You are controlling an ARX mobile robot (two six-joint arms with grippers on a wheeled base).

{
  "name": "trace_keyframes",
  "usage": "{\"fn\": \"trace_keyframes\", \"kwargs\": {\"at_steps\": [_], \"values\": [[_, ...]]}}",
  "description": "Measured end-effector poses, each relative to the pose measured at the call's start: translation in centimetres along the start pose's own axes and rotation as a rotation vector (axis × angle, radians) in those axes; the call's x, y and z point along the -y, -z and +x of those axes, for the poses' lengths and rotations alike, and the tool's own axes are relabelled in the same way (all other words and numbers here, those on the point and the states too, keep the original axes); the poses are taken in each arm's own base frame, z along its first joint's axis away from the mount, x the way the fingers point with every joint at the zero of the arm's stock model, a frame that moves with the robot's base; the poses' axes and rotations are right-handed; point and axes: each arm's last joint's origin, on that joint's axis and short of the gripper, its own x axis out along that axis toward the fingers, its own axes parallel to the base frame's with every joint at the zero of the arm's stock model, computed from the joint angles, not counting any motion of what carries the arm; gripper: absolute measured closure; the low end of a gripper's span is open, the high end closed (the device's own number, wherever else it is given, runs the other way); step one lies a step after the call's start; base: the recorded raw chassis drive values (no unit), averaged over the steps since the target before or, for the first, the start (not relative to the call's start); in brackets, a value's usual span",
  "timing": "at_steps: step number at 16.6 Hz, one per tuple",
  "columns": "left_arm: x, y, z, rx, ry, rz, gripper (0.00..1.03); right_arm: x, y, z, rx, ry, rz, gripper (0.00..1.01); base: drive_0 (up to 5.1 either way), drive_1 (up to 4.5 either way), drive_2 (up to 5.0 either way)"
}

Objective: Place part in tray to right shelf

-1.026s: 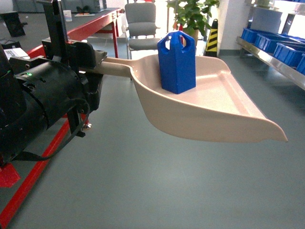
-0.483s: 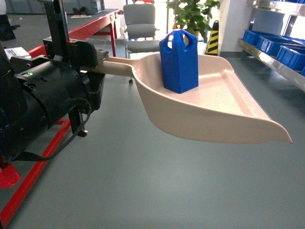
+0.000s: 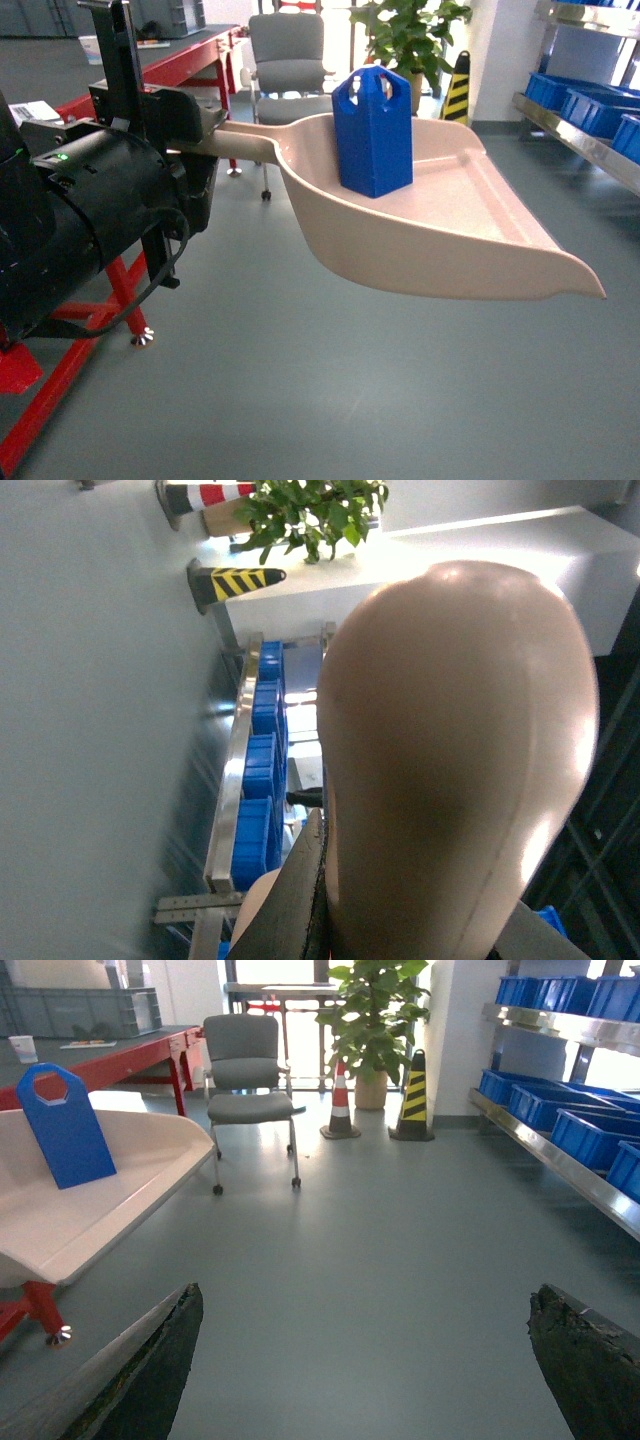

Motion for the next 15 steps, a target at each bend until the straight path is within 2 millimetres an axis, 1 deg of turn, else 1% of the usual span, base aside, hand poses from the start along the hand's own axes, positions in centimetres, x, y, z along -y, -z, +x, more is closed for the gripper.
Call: {"fn": "trace_keyframes", "kwargs": {"at_steps": [15], "values": [[0.03, 0.00, 0.00, 0.000, 0.003, 0.000, 0.86, 0.00, -0.01, 0.00, 0.001, 0.000, 0.000, 0.03, -0.1, 4.18, -4.3]]}}
